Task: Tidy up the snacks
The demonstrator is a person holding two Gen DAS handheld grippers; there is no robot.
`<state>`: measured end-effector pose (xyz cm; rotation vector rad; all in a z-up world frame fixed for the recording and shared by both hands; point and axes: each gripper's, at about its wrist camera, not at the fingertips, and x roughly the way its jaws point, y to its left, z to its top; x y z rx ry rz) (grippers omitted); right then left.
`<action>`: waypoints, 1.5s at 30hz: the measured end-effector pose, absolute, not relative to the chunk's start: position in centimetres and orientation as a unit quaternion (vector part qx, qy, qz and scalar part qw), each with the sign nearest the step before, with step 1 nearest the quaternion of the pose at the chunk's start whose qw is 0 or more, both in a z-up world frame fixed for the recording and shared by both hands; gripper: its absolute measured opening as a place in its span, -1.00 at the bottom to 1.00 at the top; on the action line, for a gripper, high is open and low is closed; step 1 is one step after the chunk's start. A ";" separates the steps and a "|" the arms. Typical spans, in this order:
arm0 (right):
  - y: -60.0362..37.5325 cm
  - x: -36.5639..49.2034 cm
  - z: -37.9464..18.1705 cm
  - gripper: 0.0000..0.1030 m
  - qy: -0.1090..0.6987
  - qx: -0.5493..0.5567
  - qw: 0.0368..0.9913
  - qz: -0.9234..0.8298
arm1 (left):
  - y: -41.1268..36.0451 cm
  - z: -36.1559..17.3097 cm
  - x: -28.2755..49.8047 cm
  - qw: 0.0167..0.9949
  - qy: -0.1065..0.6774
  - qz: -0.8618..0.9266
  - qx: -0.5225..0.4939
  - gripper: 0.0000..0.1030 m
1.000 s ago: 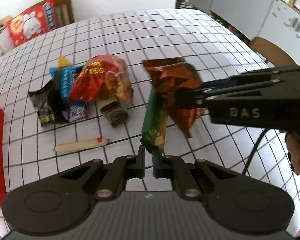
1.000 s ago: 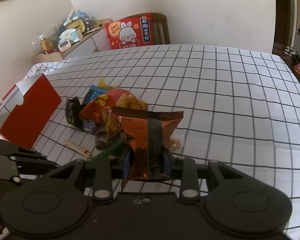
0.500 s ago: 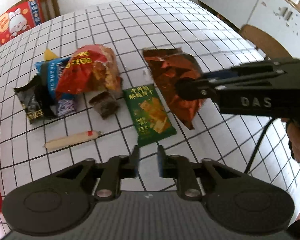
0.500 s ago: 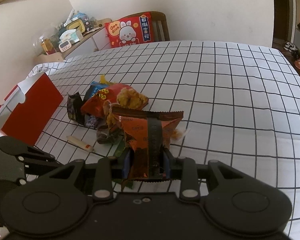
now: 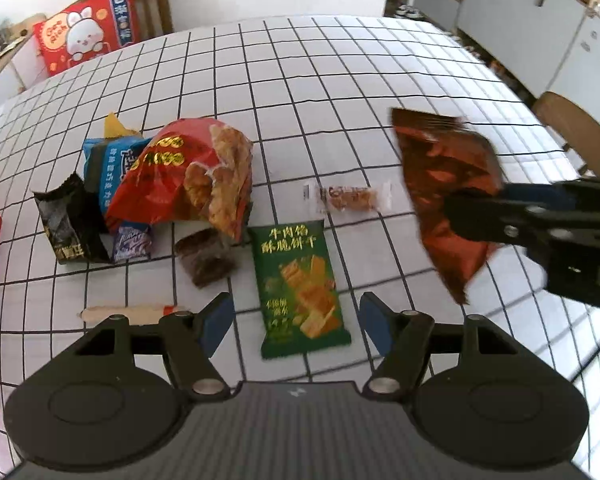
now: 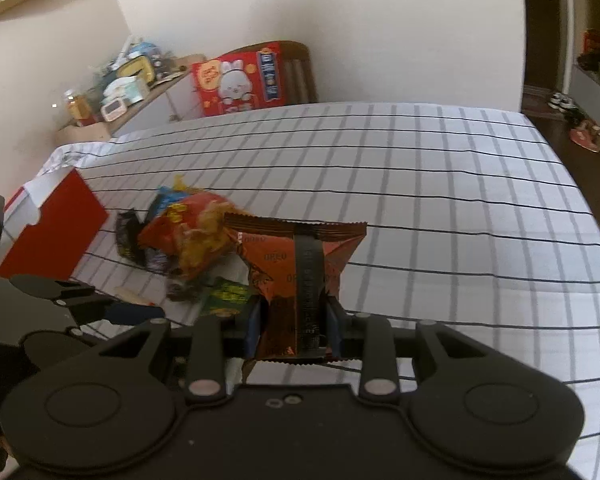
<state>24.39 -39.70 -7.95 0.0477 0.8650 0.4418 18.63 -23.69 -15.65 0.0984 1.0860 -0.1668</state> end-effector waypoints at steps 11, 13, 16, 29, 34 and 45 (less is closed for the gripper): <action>-41.4 24.3 -8.3 -0.39 0.420 0.036 0.885 0.199 | -25.9 -17.0 19.8 0.849 0.522 -0.056 0.061 0.20; -41.4 24.3 -8.3 -0.39 0.419 0.037 0.885 0.198 | -25.9 -17.0 19.8 0.849 0.522 -0.060 0.059 0.02; -41.5 24.3 -8.3 -0.39 0.418 0.037 0.886 0.199 | -26.2 -16.9 19.7 0.848 0.522 -0.063 0.063 -0.09; -40.9 23.7 -7.7 -0.39 0.420 0.038 0.885 0.198 | -23.7 -16.1 18.5 0.838 0.539 -0.080 0.011 -0.13; -40.3 23.0 -7.6 -0.39 0.428 0.035 0.881 0.197 | -21.8 -15.3 17.1 0.834 0.545 -0.080 -0.012 -0.14; -37.5 20.6 -6.4 -0.39 0.430 0.022 0.876 0.217 | -16.6 -13.1 13.9 0.832 0.546 -0.076 -0.064 -0.14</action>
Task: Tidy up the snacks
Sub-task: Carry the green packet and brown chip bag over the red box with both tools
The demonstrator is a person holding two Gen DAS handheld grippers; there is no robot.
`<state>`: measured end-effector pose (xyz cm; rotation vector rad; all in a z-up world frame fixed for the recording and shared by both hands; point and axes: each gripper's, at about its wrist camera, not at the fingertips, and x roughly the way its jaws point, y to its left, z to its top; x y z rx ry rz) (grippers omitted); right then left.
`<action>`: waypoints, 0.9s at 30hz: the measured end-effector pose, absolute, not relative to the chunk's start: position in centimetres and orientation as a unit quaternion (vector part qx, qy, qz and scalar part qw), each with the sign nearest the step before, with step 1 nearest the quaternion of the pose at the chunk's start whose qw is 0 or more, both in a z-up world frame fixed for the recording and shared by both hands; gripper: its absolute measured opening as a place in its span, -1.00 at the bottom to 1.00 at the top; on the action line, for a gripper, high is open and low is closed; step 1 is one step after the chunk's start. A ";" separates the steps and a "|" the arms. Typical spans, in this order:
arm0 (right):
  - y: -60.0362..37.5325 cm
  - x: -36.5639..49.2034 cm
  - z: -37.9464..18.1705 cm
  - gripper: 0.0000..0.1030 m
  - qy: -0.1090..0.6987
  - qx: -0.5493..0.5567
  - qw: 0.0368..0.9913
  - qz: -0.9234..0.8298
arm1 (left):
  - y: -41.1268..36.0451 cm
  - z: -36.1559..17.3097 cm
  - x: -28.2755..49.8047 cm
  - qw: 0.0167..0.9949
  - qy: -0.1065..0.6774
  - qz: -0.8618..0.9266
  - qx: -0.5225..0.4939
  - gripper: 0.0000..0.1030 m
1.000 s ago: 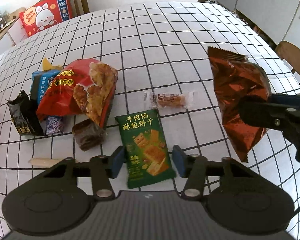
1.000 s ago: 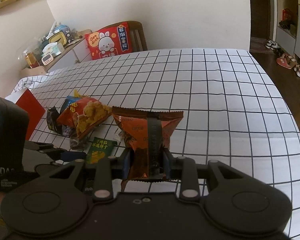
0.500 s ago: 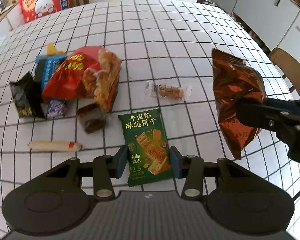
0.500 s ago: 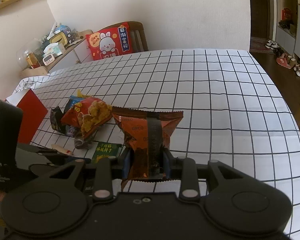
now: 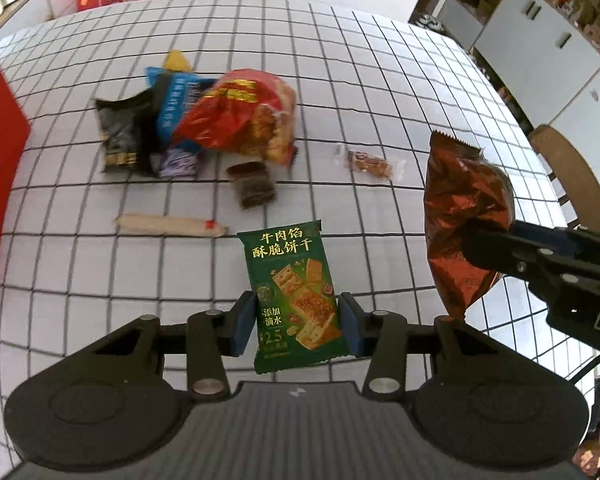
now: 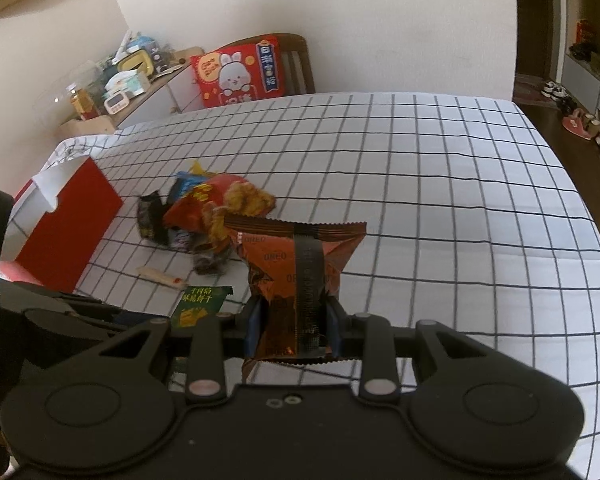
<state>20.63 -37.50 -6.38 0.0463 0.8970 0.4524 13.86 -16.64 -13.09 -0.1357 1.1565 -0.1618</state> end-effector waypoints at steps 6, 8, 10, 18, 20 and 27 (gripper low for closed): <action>-34.6 19.5 -5.3 -0.39 0.428 0.008 0.874 0.231 | -13.3 -11.5 12.4 0.834 0.539 -0.067 -0.097 -0.14; -33.5 19.1 -4.8 -0.39 0.426 0.002 0.873 0.238 | -12.3 -10.7 11.9 0.838 0.531 -0.065 -0.104 -0.14; -32.3 18.8 -4.2 -0.39 0.424 -0.005 0.872 0.244 | -11.2 -9.7 11.4 0.844 0.521 -0.061 -0.109 -0.14; -27.1 18.0 -1.6 -0.39 0.408 -0.026 0.870 0.275 | -6.1 -5.6 9.7 0.869 0.477 -0.038 -0.129 -0.14; -25.7 18.0 -1.0 -0.39 0.403 -0.029 0.870 0.284 | -4.7 -4.6 9.4 0.876 0.463 -0.033 -0.130 -0.14; -20.3 18.8 1.2 -0.39 0.381 -0.041 0.869 0.312 | 0.3 -2.0 9.1 0.897 0.423 -0.006 -0.131 -0.14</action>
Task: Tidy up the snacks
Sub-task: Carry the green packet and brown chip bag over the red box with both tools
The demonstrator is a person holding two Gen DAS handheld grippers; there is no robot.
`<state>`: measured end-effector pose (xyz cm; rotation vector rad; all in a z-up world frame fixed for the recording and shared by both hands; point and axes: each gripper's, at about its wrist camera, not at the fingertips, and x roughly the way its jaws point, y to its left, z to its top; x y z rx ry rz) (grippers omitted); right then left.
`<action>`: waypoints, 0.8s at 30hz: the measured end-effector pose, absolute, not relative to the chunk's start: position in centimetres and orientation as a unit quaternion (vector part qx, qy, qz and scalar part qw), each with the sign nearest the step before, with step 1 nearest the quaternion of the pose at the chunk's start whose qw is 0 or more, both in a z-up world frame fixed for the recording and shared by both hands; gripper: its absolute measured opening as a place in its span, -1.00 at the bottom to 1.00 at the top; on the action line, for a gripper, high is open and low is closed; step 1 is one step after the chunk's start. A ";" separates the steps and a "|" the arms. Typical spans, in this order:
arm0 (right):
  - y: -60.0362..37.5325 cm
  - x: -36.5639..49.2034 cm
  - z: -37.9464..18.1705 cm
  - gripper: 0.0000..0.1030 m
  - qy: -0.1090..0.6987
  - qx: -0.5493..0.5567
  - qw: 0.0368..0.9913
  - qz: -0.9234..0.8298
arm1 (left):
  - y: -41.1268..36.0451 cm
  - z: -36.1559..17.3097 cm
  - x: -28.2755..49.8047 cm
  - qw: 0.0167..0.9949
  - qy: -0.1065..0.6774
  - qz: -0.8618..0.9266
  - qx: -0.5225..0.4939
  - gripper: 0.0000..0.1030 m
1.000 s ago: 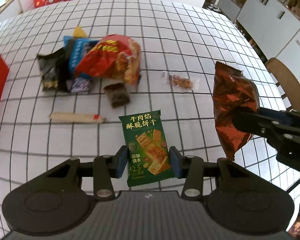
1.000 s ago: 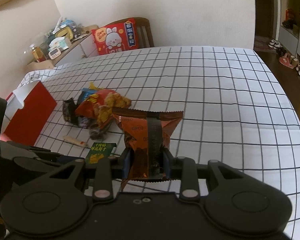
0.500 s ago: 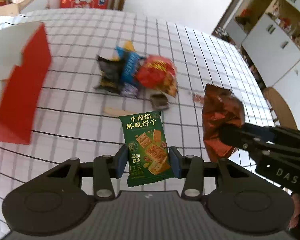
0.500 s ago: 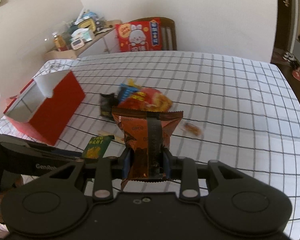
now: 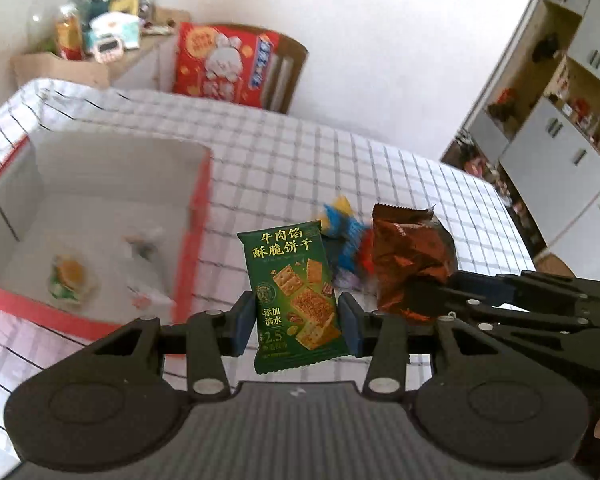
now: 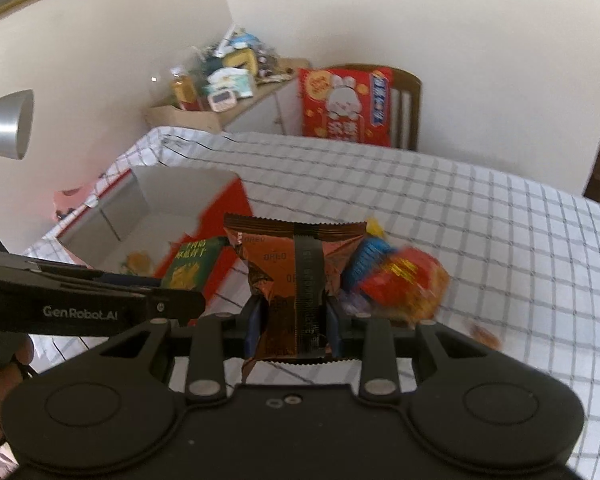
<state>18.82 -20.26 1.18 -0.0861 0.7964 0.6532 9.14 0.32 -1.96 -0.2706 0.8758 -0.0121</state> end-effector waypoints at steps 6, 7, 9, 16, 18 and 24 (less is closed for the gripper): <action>-14.7 19.3 2.2 -0.39 0.370 -0.052 0.866 0.333 | 5.3 -1.0 9.5 0.904 0.406 0.033 -0.133 -0.14; -13.8 19.4 2.4 -0.39 0.369 -0.055 0.864 0.337 | 6.2 -0.9 9.5 0.904 0.404 0.040 -0.133 -0.14; -11.8 19.6 2.6 -0.39 0.365 -0.061 0.863 0.343 | 8.0 -0.7 9.6 0.905 0.401 0.053 -0.133 -0.14; -5.6 20.5 2.2 -0.39 0.365 -0.072 0.856 0.358 | 13.8 -1.4 10.2 0.901 0.399 0.103 -0.134 -0.14; -4.0 20.6 1.8 -0.39 0.366 -0.082 0.853 0.362 | 15.5 -2.0 10.5 0.896 0.406 0.115 -0.137 -0.14; 0.3 20.9 -0.3 -0.39 0.376 -0.115 0.842 0.370 | 18.8 -4.1 11.7 0.887 0.421 0.141 -0.124 -0.14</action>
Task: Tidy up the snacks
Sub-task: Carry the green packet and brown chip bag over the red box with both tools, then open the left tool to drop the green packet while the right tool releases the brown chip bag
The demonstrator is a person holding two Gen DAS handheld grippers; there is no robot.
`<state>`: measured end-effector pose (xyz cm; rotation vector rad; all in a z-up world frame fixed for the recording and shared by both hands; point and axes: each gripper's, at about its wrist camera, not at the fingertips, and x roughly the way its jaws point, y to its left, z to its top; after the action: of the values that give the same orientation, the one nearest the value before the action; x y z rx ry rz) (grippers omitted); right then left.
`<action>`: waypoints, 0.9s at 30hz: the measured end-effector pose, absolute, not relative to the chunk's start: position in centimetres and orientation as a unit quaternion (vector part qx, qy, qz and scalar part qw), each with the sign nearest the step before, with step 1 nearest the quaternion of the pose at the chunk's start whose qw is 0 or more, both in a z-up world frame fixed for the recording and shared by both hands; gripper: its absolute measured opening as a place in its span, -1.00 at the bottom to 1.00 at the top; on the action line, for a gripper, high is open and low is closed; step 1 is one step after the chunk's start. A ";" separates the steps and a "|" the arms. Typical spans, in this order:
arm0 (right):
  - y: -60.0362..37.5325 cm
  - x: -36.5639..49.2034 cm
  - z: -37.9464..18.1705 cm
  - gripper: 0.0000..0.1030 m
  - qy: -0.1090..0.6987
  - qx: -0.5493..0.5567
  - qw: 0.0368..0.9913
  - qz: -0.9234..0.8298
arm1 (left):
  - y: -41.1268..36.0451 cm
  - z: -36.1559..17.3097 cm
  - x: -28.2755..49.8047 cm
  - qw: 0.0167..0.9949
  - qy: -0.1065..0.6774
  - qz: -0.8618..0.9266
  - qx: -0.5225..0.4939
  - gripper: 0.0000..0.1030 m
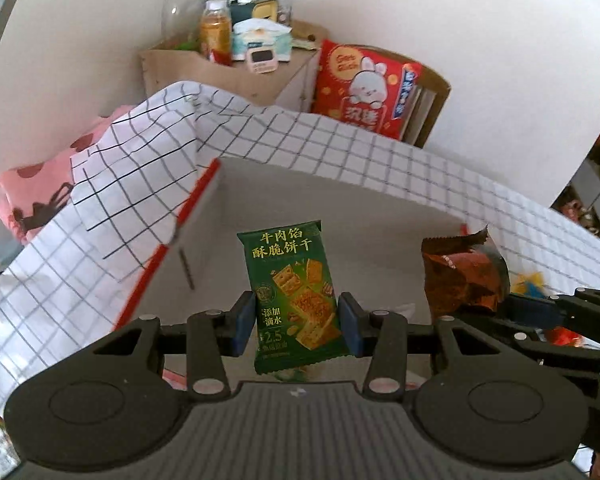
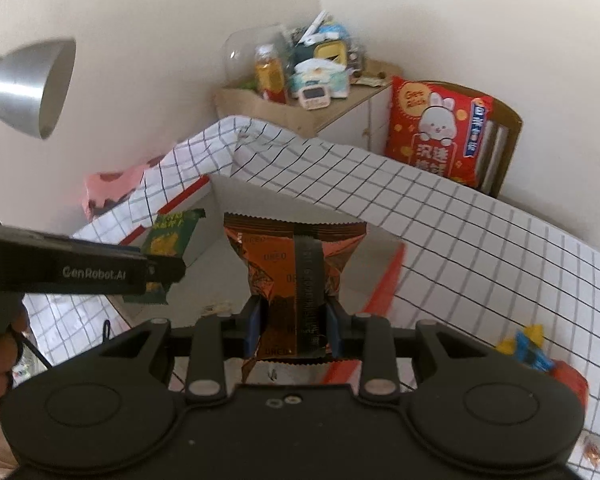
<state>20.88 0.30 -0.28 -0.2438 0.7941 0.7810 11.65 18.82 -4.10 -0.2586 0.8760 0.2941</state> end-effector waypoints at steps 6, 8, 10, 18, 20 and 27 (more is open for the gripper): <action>3.9 20.9 -2.9 -0.39 0.393 -0.148 0.826 0.377 | 21.0 -6.7 12.7 0.874 0.446 0.155 -0.110 -0.14; 5.0 21.1 -3.8 -0.39 0.400 -0.158 0.820 0.378 | 21.4 -7.5 13.1 0.869 0.456 0.157 -0.110 -0.14; 5.6 21.2 -4.6 -0.39 0.408 -0.164 0.815 0.376 | 21.5 -8.1 13.4 0.867 0.462 0.155 -0.107 -0.14; 6.9 21.2 -5.7 -0.38 0.417 -0.172 0.807 0.381 | 21.4 -10.1 14.8 0.853 0.490 0.148 -0.100 -0.14; 7.2 21.2 -5.7 -0.37 0.419 -0.171 0.806 0.380 | 21.4 -10.4 15.0 0.850 0.497 0.146 -0.099 -0.13; 7.8 21.5 -5.9 -0.31 0.431 -0.167 0.804 0.374 | 21.5 -11.1 15.0 0.843 0.506 0.146 -0.111 -0.14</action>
<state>21.51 7.79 -5.90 -0.3572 0.9223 0.8003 15.05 21.45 -11.05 -0.2342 1.0692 0.3080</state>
